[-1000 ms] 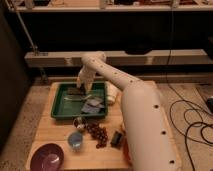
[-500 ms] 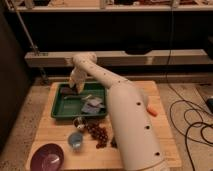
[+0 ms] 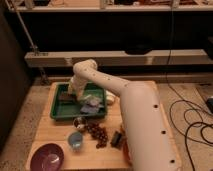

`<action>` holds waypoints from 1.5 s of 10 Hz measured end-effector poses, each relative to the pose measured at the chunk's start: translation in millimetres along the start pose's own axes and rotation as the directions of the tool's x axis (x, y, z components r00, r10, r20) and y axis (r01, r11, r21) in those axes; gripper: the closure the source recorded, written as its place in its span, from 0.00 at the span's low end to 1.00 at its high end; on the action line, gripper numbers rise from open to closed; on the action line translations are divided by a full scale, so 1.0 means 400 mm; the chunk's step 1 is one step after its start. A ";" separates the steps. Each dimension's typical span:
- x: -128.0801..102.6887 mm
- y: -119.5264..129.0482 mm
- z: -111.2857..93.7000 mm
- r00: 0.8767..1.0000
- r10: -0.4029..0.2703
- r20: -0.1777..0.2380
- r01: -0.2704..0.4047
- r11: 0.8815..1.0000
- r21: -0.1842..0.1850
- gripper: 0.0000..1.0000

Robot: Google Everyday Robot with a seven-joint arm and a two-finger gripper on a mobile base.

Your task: Wipe tray with eraser

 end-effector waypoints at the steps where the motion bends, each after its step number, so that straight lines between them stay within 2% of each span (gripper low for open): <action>1: -0.011 0.023 -0.018 1.000 -0.009 0.003 0.009 1.000 0.005 1.00; 3: -0.039 0.111 -0.086 0.999 -0.034 0.023 0.033 0.999 0.018 1.00; 5: -0.052 0.173 -0.133 0.998 -0.041 0.045 0.040 0.999 0.023 1.00; 8: -0.038 0.204 -0.163 0.999 -0.025 0.032 0.024 0.999 0.028 1.00; 11: 0.044 0.148 -0.151 1.000 0.011 0.006 -0.012 0.999 0.039 1.00; 13: 0.112 0.058 -0.118 1.000 0.025 -0.017 -0.024 0.999 0.043 1.00; 15: 0.155 0.001 -0.079 0.998 0.042 -0.038 -0.041 0.999 0.024 1.00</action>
